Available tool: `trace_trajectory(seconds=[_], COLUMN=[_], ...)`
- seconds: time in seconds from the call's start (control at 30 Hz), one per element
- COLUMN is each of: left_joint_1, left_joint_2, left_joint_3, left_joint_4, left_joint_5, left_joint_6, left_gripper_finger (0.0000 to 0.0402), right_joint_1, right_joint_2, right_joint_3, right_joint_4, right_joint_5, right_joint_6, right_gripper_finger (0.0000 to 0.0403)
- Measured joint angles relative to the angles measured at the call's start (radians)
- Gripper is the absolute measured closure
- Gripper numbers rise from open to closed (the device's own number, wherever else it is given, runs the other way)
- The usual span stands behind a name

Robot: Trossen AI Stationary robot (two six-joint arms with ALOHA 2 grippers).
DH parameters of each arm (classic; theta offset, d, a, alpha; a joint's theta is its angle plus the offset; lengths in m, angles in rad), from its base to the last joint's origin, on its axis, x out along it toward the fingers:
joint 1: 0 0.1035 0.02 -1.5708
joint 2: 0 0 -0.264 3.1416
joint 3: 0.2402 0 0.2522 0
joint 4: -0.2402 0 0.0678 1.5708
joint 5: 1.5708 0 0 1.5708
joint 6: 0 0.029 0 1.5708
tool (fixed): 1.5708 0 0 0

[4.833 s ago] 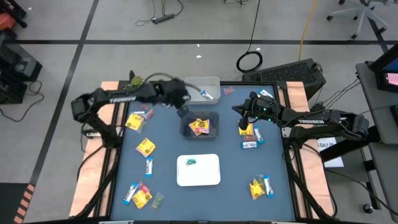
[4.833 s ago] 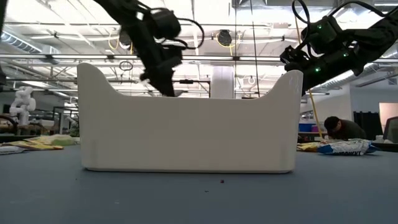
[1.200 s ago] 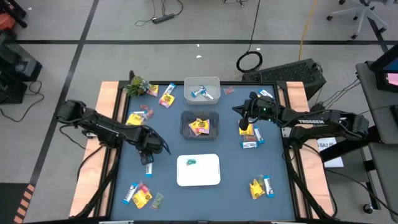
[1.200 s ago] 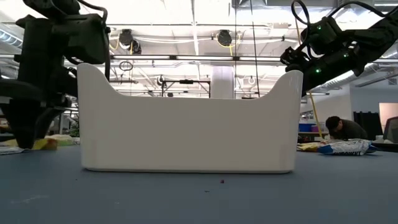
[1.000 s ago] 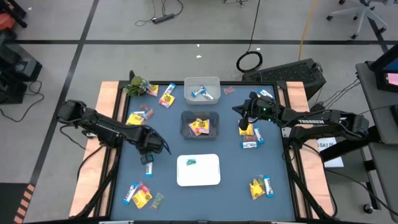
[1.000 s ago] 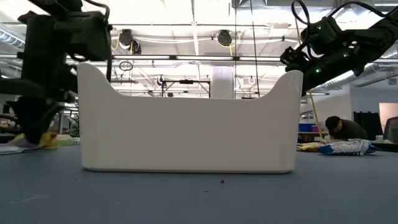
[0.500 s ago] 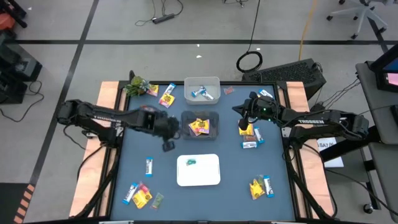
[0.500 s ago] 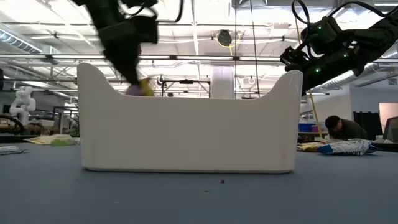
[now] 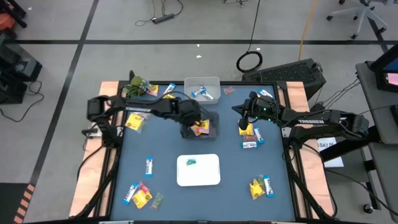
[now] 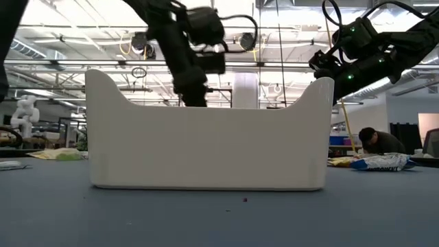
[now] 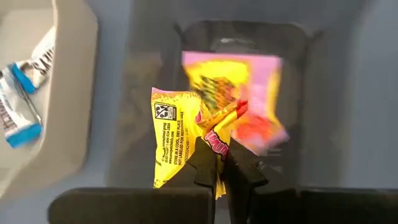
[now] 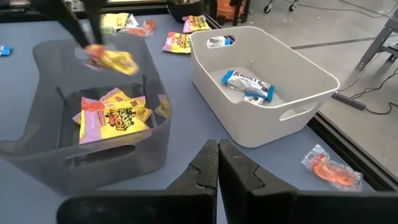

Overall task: Sort candy
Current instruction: Put the yellow candy into the black bin, then put the orange gummy candy into the white bin

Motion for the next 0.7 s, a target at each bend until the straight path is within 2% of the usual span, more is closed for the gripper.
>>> trace_trajectory(seconds=[0.13,0.23,0.5,0.7], left_joint_1=[0.02,0.021,0.006,-0.023], left_joint_2=[0.067,0.091,0.087,0.084], left_joint_3=[0.028,0.028,0.029,0.007], left_joint_4=[-0.004,-0.006,-0.014,0.031], left_joint_5=[0.017,0.023,-0.054,-0.049], left_joint_6=[0.054,0.105,0.046,0.045], left_gripper_finger=[0.0386,0.0371,0.0284,0.0232], right_joint_1=[0.0,0.0,0.0,0.0], right_joint_2=[0.0,0.0,0.0,0.0], right_joint_3=[0.0,0.0,0.0,0.0], right_joint_4=[-0.003,-0.006,-0.006,-0.008], right_joint_5=[0.0,0.0,-0.001,0.019], right_joint_6=[-0.001,-0.002,-0.012,-0.024], right_gripper_finger=[0.0403,0.0403,0.0403,0.0403])
